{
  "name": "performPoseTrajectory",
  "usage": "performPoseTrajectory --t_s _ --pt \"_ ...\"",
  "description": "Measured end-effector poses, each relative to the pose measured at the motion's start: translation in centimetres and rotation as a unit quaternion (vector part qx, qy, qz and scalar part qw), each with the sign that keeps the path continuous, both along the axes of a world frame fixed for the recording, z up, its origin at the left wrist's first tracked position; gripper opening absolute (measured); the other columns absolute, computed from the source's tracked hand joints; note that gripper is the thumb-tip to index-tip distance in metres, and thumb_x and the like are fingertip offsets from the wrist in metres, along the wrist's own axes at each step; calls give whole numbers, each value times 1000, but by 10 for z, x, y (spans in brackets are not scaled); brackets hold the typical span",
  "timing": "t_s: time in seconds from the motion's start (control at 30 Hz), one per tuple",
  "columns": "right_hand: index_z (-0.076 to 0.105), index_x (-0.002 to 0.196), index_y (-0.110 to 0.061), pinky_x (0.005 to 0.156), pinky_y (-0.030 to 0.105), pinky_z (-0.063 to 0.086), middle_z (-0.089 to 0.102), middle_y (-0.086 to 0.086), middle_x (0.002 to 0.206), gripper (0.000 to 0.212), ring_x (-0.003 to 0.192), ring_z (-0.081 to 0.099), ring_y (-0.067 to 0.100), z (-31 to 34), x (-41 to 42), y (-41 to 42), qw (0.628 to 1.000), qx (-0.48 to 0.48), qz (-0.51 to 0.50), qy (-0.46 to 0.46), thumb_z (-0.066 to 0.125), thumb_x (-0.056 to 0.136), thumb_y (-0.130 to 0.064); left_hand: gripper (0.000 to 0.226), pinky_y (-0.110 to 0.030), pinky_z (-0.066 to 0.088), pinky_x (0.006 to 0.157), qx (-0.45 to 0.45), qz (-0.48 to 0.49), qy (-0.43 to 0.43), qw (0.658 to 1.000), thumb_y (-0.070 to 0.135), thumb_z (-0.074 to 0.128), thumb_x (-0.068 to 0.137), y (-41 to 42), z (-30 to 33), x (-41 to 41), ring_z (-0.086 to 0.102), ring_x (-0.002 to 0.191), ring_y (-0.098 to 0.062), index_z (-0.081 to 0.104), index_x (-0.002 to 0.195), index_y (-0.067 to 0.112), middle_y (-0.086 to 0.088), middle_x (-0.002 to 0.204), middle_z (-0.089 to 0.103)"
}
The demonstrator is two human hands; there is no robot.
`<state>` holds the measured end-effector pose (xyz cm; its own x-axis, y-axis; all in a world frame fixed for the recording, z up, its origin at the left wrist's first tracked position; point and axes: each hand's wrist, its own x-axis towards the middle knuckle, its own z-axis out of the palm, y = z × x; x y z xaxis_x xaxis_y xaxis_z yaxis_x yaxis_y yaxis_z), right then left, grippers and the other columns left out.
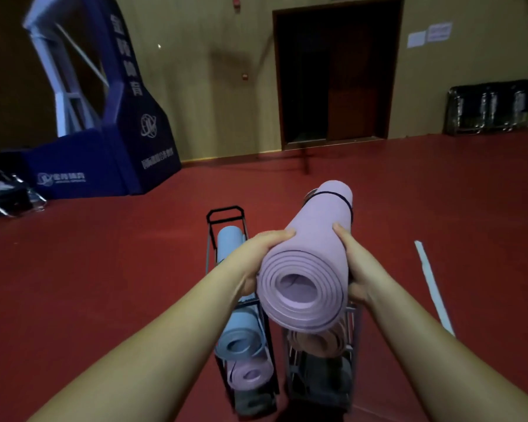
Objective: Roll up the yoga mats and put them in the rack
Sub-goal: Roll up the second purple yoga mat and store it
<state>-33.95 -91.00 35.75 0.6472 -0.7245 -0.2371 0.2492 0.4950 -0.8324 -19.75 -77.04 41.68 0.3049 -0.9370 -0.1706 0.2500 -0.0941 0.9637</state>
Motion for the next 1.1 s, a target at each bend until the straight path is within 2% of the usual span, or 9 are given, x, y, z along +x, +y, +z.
performPoseTrajectory --t_s 0.13,0.37,0.5,0.6,0.67,0.77,0.9,1.0,1.1 --pt "57 127 -1 94 47 50 67 24 119 64 110 64 36 -10 -2 -49 999 37 -10 -19 54 93 -55 31 -38 56 78 -13 40 -69 997 33 71 89 -55 -12 1 69 83 -25 72 105 6 -13 95 73" --pt "49 140 -5 104 52 44 58 23 134 81 122 58 39 -43 22 -125 998 62 8 20 73 80 -53 31 -45 54 97 19 84 -123 989 49 61 91 -109 -41 12 68 104 -22 68 112 27 -3 116 71" --pt "58 128 -7 71 43 59 71 21 104 53 87 72 31 -35 40 -143 999 14 -28 39 60 93 -47 61 -41 44 106 24 104 -244 964 68 41 93 -124 -45 21 60 116 -17 63 130 25 5 127 65" --pt "66 119 -8 78 52 59 71 22 108 52 91 72 35 -47 43 -160 992 -32 -81 96 69 84 -46 53 -28 35 92 31 84 -355 930 55 31 104 -128 -47 21 50 113 -13 57 134 20 7 121 57" --pt "69 115 -12 92 59 52 73 19 105 47 101 69 37 -54 41 -165 981 -71 -105 147 70 82 -47 49 -24 33 92 38 55 -359 931 51 42 102 -128 -57 23 50 121 -13 47 143 24 7 135 54" --pt "68 113 -13 95 54 52 75 13 96 43 97 70 33 -45 39 -151 971 -96 -110 190 66 87 -48 51 -28 38 102 56 52 -390 918 43 51 100 -125 -70 33 49 130 -17 42 148 27 3 147 50" --pt "68 110 -10 75 35 53 72 6 87 34 80 66 23 -36 28 -130 972 -88 -132 172 58 95 -39 52 -42 42 110 78 71 -321 941 40 56 98 -111 -65 36 53 128 -23 47 146 22 -3 143 55" --pt "57 129 -10 69 27 44 67 3 107 38 84 62 14 -33 12 -87 980 -38 -163 111 44 102 -33 42 -42 46 107 85 70 -324 940 39 57 97 -80 -59 34 57 124 -24 59 135 20 -3 133 63" --pt "42 145 -10 101 34 40 53 10 142 44 127 54 23 -47 4 -30 975 22 -215 53 35 105 -27 27 -31 52 89 95 75 -289 950 36 57 98 -33 -61 35 63 105 -20 65 120 21 0 112 67"
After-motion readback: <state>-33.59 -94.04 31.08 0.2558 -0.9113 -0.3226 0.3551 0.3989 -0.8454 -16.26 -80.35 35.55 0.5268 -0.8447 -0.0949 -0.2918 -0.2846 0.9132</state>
